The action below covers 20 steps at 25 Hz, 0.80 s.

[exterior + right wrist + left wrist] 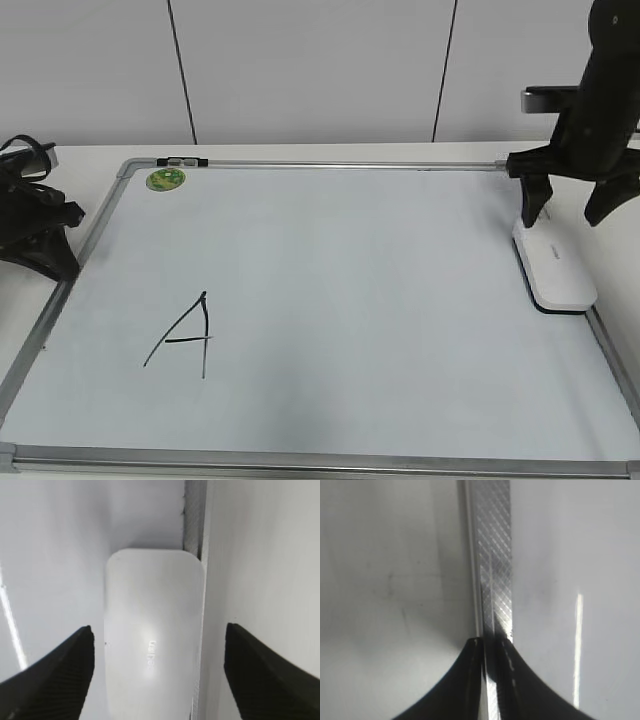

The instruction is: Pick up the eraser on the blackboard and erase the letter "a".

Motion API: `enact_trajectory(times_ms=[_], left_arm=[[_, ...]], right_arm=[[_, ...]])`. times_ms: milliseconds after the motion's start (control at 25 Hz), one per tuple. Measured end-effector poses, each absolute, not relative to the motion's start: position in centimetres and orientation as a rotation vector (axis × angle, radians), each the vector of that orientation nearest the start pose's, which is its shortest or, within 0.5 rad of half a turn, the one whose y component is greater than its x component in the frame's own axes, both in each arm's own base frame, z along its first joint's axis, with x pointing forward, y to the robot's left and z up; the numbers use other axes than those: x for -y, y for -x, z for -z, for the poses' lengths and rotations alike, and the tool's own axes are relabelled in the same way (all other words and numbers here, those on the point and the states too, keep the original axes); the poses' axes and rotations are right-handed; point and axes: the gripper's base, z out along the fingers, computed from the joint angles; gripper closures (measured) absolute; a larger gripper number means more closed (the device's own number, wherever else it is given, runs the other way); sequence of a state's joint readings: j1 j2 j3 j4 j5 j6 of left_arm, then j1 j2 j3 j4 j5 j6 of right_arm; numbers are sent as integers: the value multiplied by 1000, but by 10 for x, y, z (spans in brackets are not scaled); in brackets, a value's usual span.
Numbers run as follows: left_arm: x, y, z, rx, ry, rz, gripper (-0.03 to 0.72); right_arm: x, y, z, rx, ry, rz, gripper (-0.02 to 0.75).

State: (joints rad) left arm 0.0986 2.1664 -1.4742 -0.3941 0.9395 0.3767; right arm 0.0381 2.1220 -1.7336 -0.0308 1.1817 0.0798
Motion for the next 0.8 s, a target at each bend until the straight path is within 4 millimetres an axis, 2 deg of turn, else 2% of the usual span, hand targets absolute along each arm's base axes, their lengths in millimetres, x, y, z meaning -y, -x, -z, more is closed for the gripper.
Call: enact_trajectory(times_ms=[80, 200, 320, 440, 680, 800], left_arm=[[-13, -416, -124, -3003, -77, 462, 599], [-13, -418, -126, -2996, -83, 454, 520], [-14, -424, -131, -2978, -97, 446, 405], [-14, -432, -144, -2960, -121, 455, 311], [-13, -442, -179, -2973, -154, 497, 274], [-13, -447, -194, -2960, -134, 491, 272]], right_arm=[[-14, -438, -209, -3037, -40, 38, 141], [-14, -440, -215, -3018, -37, 37, 142], [-14, -440, -216, -3021, -32, 37, 142], [-14, -441, -216, -3019, -15, 38, 142], [-14, -440, -217, -3017, 8, 39, 142], [-14, -438, -226, -2997, 13, 39, 142]])
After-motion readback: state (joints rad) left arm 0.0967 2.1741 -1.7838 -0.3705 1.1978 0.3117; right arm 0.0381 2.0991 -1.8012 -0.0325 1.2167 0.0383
